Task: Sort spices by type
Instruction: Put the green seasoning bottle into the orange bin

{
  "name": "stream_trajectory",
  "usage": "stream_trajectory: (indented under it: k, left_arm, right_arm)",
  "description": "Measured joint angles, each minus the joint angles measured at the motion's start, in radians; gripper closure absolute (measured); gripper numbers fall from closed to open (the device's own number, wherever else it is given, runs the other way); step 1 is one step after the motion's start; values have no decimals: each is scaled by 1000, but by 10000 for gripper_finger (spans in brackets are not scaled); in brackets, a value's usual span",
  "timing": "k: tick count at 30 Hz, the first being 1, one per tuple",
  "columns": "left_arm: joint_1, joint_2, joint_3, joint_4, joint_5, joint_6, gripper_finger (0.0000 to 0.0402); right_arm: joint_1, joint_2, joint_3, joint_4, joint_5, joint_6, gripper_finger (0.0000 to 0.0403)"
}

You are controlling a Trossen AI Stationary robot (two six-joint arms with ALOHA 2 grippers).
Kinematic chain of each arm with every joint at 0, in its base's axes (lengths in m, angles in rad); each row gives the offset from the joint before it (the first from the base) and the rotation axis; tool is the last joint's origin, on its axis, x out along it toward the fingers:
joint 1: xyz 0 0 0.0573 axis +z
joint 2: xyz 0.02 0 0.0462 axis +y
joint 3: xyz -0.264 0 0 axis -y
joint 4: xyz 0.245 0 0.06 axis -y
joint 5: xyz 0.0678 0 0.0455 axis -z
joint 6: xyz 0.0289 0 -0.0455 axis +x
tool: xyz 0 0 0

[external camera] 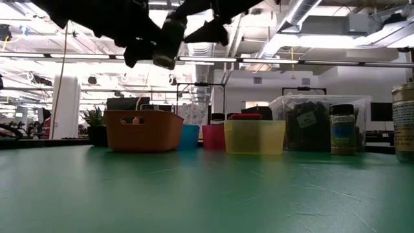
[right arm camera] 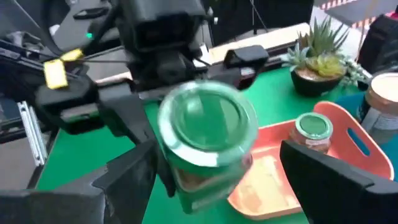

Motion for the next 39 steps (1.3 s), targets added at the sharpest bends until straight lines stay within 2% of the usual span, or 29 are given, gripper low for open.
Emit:
stream_trajectory:
  k: [10, 18, 22, 28, 32, 39]
  left_arm:
    - [0, 1, -2, 92, -6, 12, 203]
    - [1, 1, -2, 121, 15, -24, 203]
    - [1, 1, 2, 106, -14, -59, 199]
    - [8, 0, 96, -46, -36, 1, 147]
    - [22, 1, 169, -212, -16, 17, 113]
    - [59, 1, 278, -460, 44, 3, 106]
  right_arm:
    - [-11, 15, 0, 151, -30, 18, 52]
    - [-25, 15, 0, 190, -30, 11, 134]
    - [-27, 15, 0, 177, -31, 8, 174]
    - [-28, 15, -1, 82, -24, -4, 174]
    - [-27, 16, 21, -11, -24, -22, 174]
    - [-27, 16, 23, -14, -24, -32, 171]
